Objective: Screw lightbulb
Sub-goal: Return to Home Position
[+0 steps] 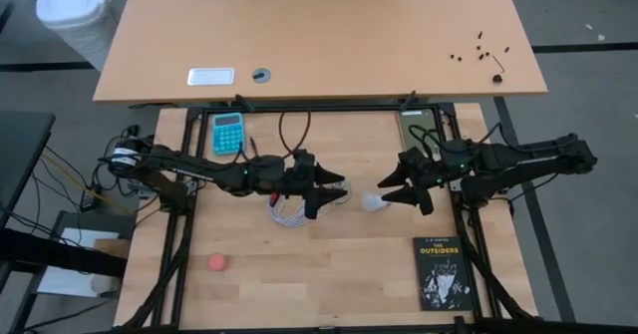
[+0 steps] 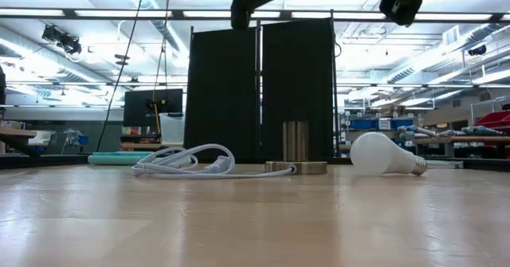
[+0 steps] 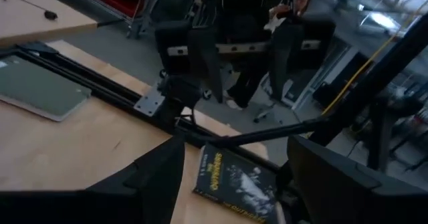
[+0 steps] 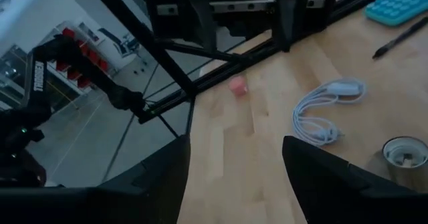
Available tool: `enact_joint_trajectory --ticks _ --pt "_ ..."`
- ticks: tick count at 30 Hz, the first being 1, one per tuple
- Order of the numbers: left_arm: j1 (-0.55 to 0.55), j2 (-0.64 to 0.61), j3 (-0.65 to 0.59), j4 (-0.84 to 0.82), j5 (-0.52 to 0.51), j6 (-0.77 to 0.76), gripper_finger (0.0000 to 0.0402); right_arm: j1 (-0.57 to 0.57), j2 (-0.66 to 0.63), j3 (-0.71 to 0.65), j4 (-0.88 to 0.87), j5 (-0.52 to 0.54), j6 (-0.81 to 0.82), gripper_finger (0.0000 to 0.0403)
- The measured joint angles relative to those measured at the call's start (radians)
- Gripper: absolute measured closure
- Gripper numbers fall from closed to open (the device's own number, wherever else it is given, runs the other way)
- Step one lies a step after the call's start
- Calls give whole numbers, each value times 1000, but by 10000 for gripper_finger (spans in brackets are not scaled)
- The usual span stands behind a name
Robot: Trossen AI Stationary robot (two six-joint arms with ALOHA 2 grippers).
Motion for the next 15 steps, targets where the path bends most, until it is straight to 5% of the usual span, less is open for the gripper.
enact_joint_trajectory --ticks 15 --pt "0 2 0 203 -4 -74 133 0 0 -3 4 -8 19 155"
